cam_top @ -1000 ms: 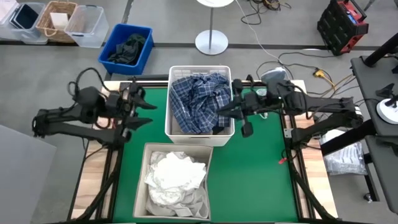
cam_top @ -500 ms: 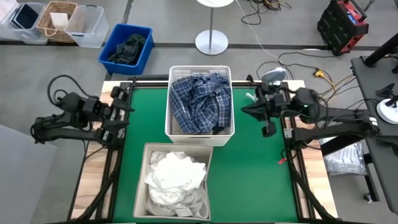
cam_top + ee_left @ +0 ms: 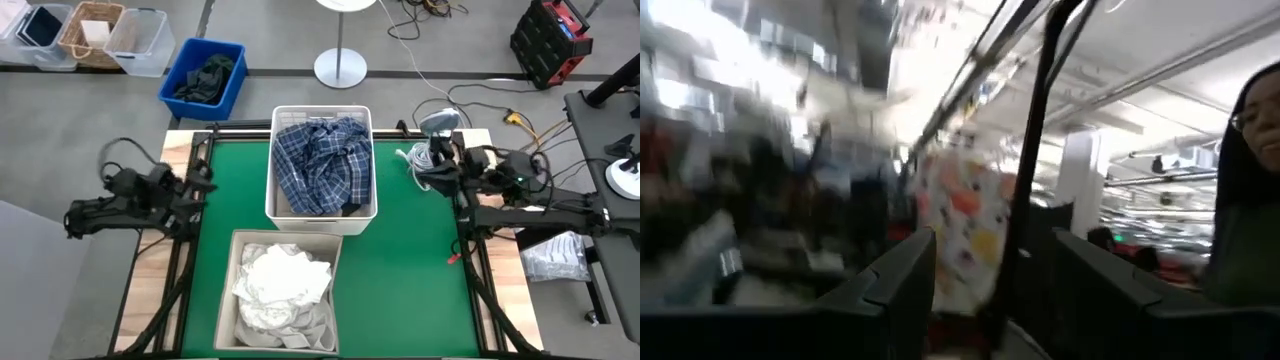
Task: Sort clothes
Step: Return to Home Position
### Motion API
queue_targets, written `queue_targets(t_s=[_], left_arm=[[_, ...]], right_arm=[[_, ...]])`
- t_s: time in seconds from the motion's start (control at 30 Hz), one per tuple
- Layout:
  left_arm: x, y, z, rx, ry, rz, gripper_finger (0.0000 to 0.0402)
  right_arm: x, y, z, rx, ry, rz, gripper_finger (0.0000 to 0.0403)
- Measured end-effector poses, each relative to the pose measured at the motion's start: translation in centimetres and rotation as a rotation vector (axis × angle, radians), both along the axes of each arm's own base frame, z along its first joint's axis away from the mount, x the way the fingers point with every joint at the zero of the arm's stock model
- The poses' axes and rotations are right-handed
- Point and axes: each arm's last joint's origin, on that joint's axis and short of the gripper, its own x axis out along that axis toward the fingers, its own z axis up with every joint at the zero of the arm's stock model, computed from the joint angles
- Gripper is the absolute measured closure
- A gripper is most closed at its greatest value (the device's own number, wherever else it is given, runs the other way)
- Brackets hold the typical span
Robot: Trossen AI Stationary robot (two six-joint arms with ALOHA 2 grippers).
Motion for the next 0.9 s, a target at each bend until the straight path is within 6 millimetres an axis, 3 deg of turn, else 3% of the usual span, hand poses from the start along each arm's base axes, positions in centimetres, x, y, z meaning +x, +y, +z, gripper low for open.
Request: queue_targets(t_s=[0.13, 0.23, 0.33, 0.4, 0.5, 0.63, 0.9], left_arm=[[0.6, 0.0, -1.4, -0.192, 0.067, -0.110, 0.0228], [1.1, 0.0, -2.5, -0.054, 0.023, -0.048, 0.0228], [0.9, -0.4, -3.5, 0.183, -0.129, -0.075, 0.0228], [0.7, -0.5, -4.4, 0.215, -0.189, -0.091, 0.0228], [0.9, -0.3, -6.4, 0.122, -0.162, -0.070, 0.0228], [1.1, -0.2, -8.3, 0.122, -0.146, -0.045, 0.0228], [1.8, -0.2, -9.5, 0.182, -0.018, -0.016, 0.0228]], right_arm=[[-0.8, 0.3, 0.6, 0.092, -0.047, 0.070, 0.0390], [-1.2, 0.6, 0.4, -0.081, -0.068, 0.095, 0.0390], [-2.0, 0.7, -0.4, -0.170, -0.099, 0.053, 0.0390], [-2.5, 0.8, -1.4, -0.181, -0.117, 0.048, 0.0390], [-3.0, 0.9, -3.2, -0.205, -0.125, 0.047, 0.0390], [-3.4, 1.0, -5.6, -0.211, -0.120, 0.046, 0.0390], [-3.2, 1.1, -10.9, -0.288, -0.224, 0.086, 0.0390]])
